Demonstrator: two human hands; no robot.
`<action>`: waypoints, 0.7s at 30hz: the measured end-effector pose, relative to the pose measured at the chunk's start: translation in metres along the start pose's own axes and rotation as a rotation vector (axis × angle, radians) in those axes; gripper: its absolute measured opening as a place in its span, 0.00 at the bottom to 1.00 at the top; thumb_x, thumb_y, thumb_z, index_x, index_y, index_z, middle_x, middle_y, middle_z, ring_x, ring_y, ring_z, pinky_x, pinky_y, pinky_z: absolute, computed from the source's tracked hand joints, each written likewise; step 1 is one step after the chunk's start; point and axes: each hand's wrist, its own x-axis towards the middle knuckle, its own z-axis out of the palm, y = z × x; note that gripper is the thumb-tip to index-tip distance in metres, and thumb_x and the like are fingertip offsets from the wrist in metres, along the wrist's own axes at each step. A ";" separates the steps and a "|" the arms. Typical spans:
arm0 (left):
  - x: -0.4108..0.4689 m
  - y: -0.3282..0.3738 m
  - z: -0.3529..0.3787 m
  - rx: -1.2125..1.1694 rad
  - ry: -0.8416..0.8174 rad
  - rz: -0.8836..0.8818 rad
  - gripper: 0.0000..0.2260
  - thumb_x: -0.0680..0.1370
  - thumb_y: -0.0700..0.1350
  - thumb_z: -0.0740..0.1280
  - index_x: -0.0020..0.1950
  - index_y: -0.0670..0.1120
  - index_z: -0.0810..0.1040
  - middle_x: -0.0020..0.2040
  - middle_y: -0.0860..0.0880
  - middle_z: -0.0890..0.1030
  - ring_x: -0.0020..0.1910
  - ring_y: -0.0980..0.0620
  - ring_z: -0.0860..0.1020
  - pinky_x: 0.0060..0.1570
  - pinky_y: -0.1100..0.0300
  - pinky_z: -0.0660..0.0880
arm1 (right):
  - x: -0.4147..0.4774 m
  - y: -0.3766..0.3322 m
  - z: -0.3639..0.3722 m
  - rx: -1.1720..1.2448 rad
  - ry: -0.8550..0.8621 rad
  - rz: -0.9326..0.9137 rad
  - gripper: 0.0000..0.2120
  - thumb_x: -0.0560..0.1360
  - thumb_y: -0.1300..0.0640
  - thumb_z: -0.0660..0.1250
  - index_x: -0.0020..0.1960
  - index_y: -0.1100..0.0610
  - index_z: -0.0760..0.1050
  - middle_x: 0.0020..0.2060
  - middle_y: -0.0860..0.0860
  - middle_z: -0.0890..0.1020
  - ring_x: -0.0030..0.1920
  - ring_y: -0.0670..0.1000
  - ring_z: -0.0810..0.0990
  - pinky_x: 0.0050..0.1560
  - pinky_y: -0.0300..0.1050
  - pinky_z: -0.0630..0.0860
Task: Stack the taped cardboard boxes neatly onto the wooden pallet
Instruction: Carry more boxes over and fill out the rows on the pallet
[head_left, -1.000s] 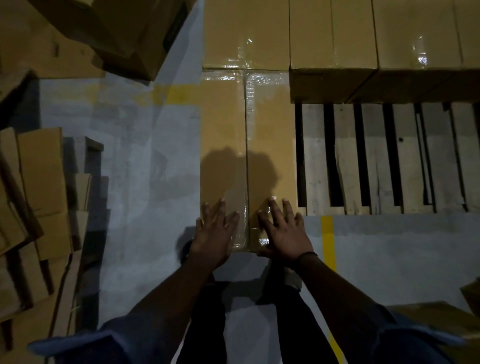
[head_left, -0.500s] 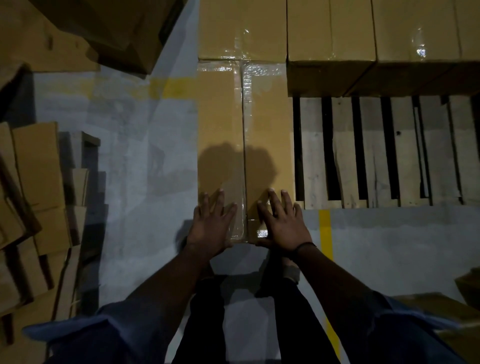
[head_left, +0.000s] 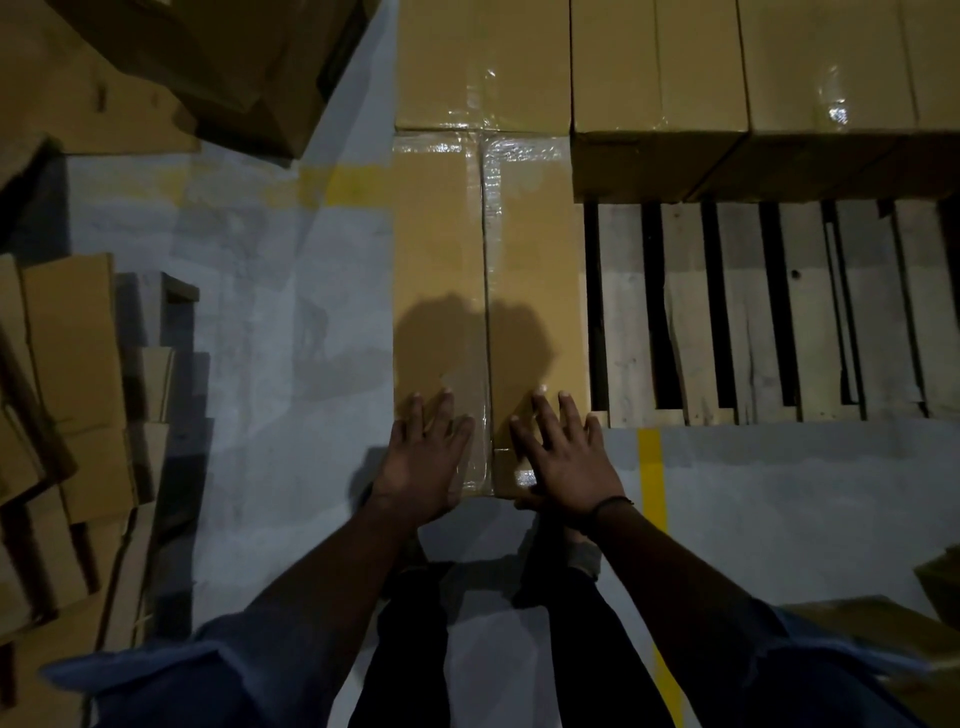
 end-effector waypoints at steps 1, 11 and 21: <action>0.000 0.000 0.000 -0.002 0.000 0.000 0.47 0.76 0.61 0.71 0.84 0.51 0.45 0.83 0.41 0.38 0.81 0.29 0.45 0.76 0.37 0.58 | 0.000 0.000 0.000 0.000 0.004 0.000 0.55 0.70 0.28 0.69 0.82 0.44 0.38 0.80 0.56 0.32 0.79 0.67 0.33 0.76 0.73 0.47; 0.010 -0.005 -0.006 -0.030 -0.001 0.003 0.46 0.76 0.61 0.71 0.84 0.51 0.47 0.84 0.41 0.38 0.80 0.28 0.44 0.76 0.35 0.58 | 0.007 0.004 -0.006 0.025 0.040 -0.001 0.55 0.69 0.29 0.70 0.82 0.43 0.41 0.81 0.55 0.35 0.80 0.65 0.34 0.77 0.72 0.46; 0.014 -0.005 -0.016 -0.065 0.049 0.028 0.46 0.74 0.68 0.69 0.84 0.51 0.51 0.84 0.42 0.43 0.81 0.31 0.46 0.78 0.38 0.54 | 0.004 0.001 -0.017 0.130 0.181 0.029 0.44 0.74 0.30 0.61 0.82 0.47 0.52 0.83 0.56 0.48 0.81 0.65 0.44 0.76 0.71 0.50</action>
